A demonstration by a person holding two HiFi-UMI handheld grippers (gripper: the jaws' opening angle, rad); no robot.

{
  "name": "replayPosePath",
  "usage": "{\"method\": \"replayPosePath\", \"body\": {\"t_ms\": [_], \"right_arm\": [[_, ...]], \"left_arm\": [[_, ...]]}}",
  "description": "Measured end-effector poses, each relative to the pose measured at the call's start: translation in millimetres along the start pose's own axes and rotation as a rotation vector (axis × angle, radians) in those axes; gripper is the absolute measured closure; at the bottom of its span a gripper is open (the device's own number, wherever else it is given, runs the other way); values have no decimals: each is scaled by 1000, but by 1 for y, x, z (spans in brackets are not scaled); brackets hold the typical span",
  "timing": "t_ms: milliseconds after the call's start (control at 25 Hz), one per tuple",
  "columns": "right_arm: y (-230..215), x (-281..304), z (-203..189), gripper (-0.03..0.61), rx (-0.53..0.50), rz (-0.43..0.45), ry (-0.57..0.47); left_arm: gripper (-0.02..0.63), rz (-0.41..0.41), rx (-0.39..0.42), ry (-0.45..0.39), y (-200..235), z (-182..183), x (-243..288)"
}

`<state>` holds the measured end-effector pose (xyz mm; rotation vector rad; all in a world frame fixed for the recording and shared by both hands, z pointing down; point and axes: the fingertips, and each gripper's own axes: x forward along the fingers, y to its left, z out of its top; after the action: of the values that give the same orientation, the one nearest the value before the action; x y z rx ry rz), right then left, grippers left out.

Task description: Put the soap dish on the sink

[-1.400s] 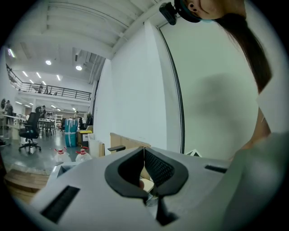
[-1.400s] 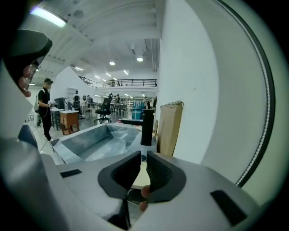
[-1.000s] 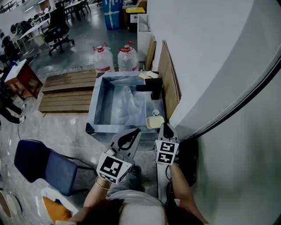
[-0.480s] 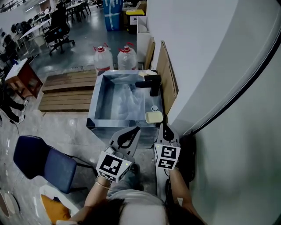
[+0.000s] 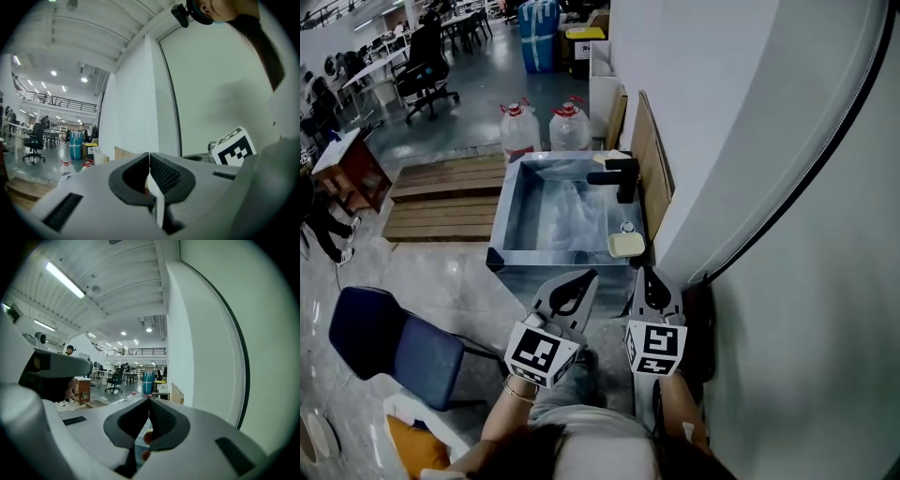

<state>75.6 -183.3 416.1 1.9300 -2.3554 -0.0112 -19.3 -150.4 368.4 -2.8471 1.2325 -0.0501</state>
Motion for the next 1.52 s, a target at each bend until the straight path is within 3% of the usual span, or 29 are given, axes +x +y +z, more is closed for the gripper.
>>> {"method": "replayPosePath", "body": {"t_ms": [680, 1520], "right_arm": [[18, -58, 28, 552, -22, 42, -77], [7, -94, 34, 552, -3, 38, -98]], "left_arm": [[604, 29, 9, -24, -23, 7, -26], [604, 52, 22, -27, -45, 14, -38]]}}
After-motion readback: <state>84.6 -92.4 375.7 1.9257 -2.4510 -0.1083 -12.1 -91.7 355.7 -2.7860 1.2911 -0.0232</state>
